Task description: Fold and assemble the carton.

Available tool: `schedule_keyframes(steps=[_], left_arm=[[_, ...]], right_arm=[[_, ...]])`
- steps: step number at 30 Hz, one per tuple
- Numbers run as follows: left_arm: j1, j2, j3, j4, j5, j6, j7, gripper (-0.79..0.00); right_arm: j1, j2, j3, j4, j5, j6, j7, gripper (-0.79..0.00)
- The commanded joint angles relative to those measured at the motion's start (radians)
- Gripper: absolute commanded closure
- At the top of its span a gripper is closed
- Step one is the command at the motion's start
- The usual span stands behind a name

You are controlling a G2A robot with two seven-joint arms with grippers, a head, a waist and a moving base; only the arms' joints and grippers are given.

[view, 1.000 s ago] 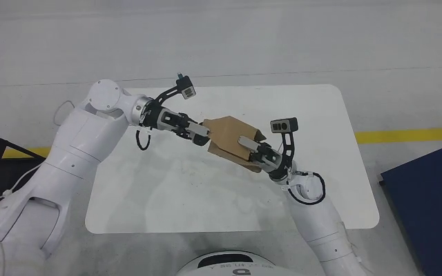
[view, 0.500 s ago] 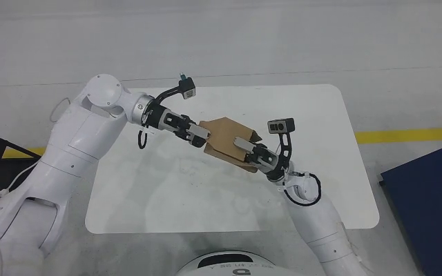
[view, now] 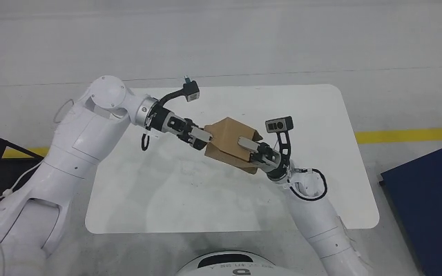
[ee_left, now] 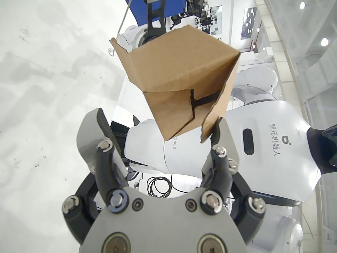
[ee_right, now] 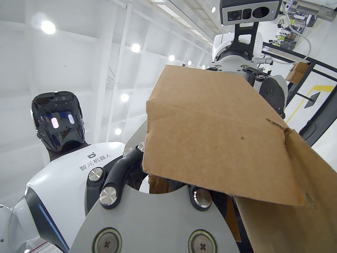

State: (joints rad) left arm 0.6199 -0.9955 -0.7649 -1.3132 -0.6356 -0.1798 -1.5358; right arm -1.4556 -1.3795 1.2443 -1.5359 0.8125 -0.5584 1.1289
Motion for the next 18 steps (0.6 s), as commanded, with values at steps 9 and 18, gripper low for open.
schedule_keyframes(steps=[9,18], left_arm=[[-0.033,-0.025,0.042,0.024,0.004,-0.002,0.000,-0.776],[-0.038,-0.037,0.056,0.063,0.013,-0.010,0.000,-0.748]], right_arm=[[0.006,0.004,-0.011,0.003,0.006,-0.003,0.003,0.000],[0.003,0.009,-0.011,0.000,0.033,-0.002,0.020,0.000]])
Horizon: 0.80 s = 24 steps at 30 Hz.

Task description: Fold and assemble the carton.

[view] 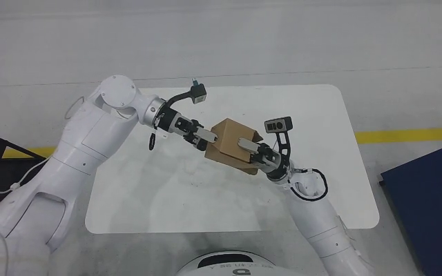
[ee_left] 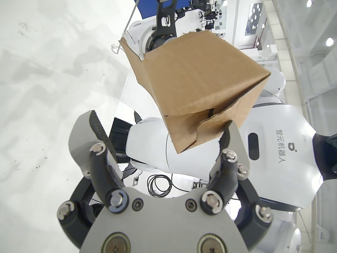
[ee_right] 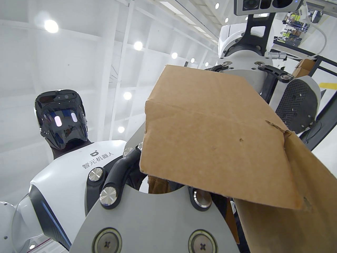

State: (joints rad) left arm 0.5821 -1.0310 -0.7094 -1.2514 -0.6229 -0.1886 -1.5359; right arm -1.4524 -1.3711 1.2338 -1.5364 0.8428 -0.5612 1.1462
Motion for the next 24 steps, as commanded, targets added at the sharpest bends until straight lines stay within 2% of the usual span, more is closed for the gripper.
schedule_keyframes(steps=[1,24], left_arm=[[0.000,-0.002,0.001,0.002,0.001,-0.001,0.000,-0.742],[-0.006,-0.029,0.002,0.007,0.028,0.006,0.000,-0.742]], right_arm=[[0.001,0.001,-0.001,0.001,0.002,0.001,0.003,0.000],[0.011,0.009,-0.021,0.005,-0.023,0.001,-0.025,0.000]])
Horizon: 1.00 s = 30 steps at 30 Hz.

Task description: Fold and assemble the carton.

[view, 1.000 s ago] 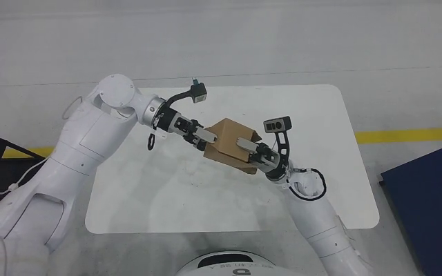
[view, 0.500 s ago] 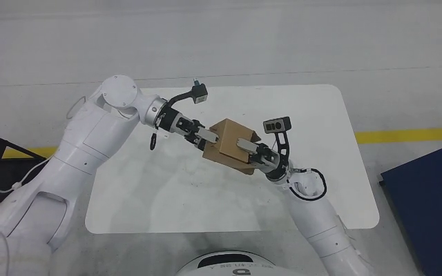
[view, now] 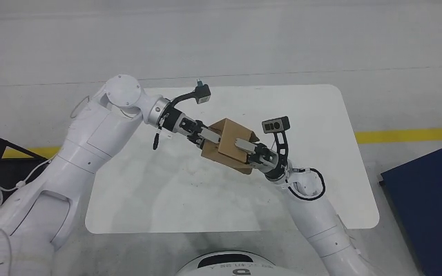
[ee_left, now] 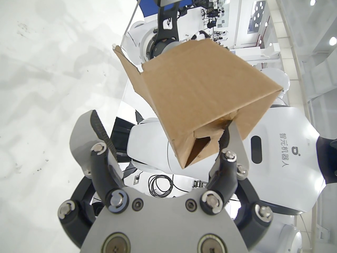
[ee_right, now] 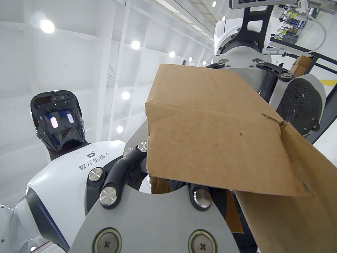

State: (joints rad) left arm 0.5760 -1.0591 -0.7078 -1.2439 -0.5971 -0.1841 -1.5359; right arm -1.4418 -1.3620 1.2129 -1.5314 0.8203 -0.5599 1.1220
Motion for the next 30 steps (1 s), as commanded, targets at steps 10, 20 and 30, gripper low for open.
schedule_keyframes(steps=[10,20,30], left_arm=[[0.006,-0.003,-0.001,-0.001,0.003,0.003,0.000,-0.739],[0.021,0.016,-0.061,0.019,-0.007,-0.014,0.000,-0.785],[0.078,0.054,-0.155,-0.005,0.001,-0.016,0.002,-0.785]], right_arm=[[0.002,0.004,-0.006,0.000,0.001,-0.002,-0.005,0.000],[0.004,0.007,-0.013,0.000,0.003,-0.003,-0.011,0.000],[0.006,0.010,-0.014,0.003,-0.004,-0.007,-0.024,0.000]])
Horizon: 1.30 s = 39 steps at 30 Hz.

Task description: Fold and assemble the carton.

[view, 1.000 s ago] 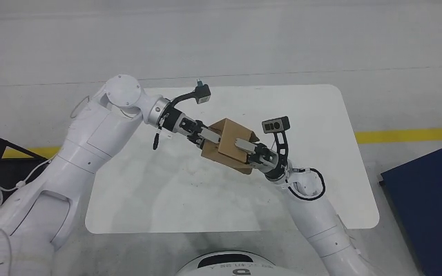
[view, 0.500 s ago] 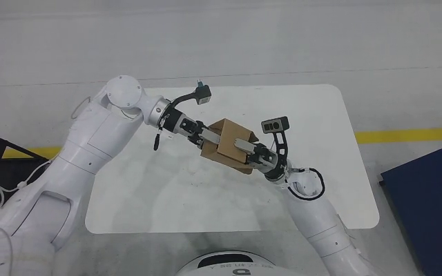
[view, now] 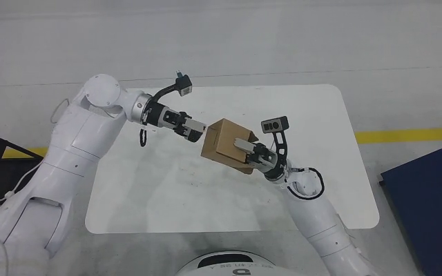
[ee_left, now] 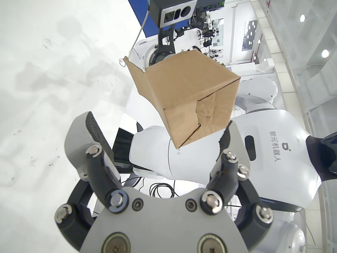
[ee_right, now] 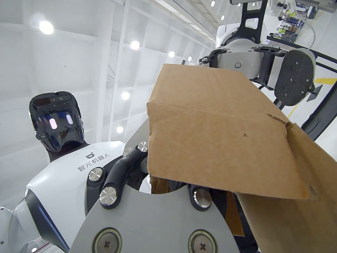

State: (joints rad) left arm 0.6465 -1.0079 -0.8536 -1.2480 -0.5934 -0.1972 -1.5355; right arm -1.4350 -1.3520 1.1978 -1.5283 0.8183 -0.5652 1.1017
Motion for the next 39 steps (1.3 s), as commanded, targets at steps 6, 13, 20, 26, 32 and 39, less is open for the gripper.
schedule_keyframes(steps=[6,13,20,26,32,39], left_arm=[[0.061,0.015,-0.069,0.009,-0.045,-0.051,0.044,-0.785],[0.102,0.020,-0.132,0.040,-0.066,-0.162,0.157,-0.785],[0.102,0.020,-0.132,0.040,-0.066,-0.162,0.157,-0.785],[0.102,0.020,-0.132,0.040,-0.066,-0.162,0.157,-0.785],[0.131,0.029,-0.169,0.028,-0.006,-0.165,0.271,-0.785],[0.213,0.059,-0.271,-0.046,0.100,-0.143,0.406,-0.785]], right_arm=[[-0.004,0.001,0.005,-0.003,-0.001,-0.005,-0.014,0.000],[-0.004,0.001,0.005,-0.003,-0.001,-0.005,-0.014,0.000],[0.103,0.043,0.055,-0.179,-0.675,0.478,-0.171,0.000],[0.224,0.088,0.034,-0.370,-1.111,0.909,0.134,0.000],[0.343,0.109,-0.094,-0.362,-1.473,1.015,0.269,0.000],[0.410,0.099,-0.287,-0.231,-1.617,0.984,0.299,-0.511]])
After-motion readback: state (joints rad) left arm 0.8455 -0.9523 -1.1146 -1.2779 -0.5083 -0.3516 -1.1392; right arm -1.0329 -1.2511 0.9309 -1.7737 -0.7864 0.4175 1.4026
